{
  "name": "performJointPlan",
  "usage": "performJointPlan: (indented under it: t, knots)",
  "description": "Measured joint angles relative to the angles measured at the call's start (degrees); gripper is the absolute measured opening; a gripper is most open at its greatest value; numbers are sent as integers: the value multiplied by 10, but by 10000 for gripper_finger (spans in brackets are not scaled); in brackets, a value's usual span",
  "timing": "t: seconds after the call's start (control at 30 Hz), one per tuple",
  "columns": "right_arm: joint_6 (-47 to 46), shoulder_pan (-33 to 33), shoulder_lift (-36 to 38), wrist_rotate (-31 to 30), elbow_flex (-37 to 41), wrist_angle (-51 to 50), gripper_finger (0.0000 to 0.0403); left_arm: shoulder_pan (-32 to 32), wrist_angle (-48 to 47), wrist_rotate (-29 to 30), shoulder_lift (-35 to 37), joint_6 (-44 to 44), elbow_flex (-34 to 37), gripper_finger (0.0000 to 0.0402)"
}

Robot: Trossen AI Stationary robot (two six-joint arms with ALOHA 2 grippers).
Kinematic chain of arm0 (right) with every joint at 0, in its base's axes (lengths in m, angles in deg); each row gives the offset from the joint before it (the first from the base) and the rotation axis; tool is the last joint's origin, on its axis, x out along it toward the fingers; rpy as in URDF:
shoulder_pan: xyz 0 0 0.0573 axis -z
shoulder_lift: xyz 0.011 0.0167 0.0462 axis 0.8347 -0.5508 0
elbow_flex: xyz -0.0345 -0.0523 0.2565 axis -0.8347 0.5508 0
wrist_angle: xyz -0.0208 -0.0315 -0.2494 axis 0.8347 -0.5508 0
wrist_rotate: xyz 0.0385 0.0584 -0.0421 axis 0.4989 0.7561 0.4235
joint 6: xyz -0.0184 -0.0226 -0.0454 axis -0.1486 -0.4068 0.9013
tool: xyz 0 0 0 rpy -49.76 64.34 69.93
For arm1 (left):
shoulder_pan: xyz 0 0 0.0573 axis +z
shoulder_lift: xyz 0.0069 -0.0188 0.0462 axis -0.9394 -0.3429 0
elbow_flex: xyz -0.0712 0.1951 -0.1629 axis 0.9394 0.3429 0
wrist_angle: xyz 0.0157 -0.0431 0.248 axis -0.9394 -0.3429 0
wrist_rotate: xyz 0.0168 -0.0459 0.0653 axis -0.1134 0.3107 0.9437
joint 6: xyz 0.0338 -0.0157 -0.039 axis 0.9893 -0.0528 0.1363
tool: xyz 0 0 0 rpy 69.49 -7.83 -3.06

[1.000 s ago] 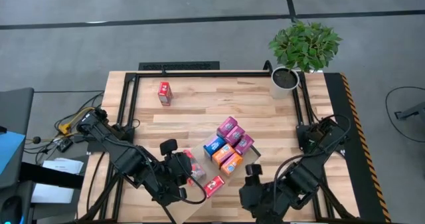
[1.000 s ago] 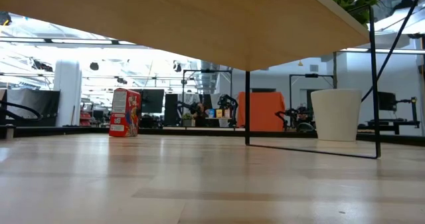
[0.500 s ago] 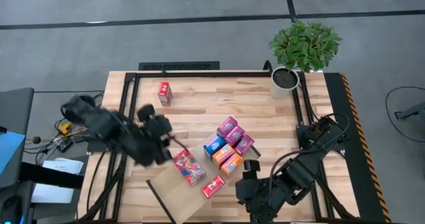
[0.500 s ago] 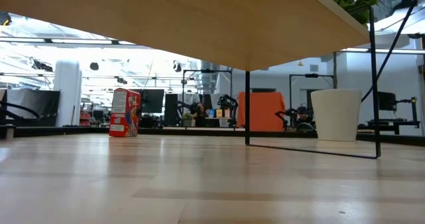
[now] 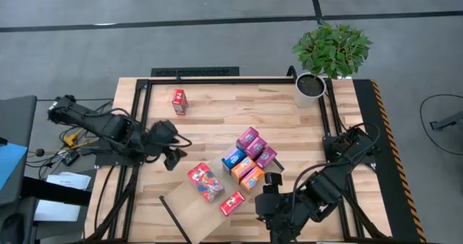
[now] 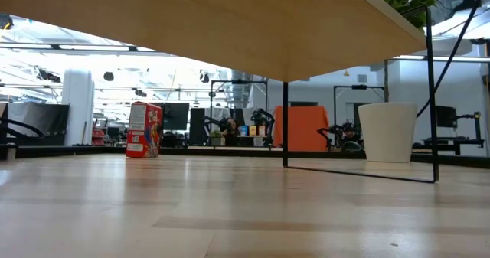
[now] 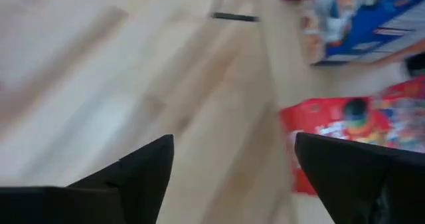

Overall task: Stack cereal on shelf
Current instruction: Put the right red cereal box onto the shelf

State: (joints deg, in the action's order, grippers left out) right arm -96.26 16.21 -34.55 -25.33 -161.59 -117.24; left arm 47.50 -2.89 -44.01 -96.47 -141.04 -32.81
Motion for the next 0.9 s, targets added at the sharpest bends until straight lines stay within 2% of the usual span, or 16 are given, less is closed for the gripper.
performJointPlan:
  t: [0.1, 0.23, 0.37, 0.47, 0.67, 0.9]
  knots:
    - [24, 8, 0, 0, 0, 21, 255, 8, 98, -26, 29, -10, 78, 301]
    - [56, 13, 0, 1, 0, 51, 255, 18, 197, -37, 57, -29, 147, 297]
    - [82, 22, -1, 14, 0, 65, 255, 21, 277, -77, 66, -30, 184, 295]
    - [84, 23, -1, 16, 0, 66, 251, 21, 283, -75, 67, -30, 186, 295]
    - [84, 4, -2, 28, 3, 67, 196, 21, 297, -81, 66, -37, 186, 295]
    - [77, 6, -42, 52, 5, 78, 119, 21, 296, -92, 66, -50, 186, 294]
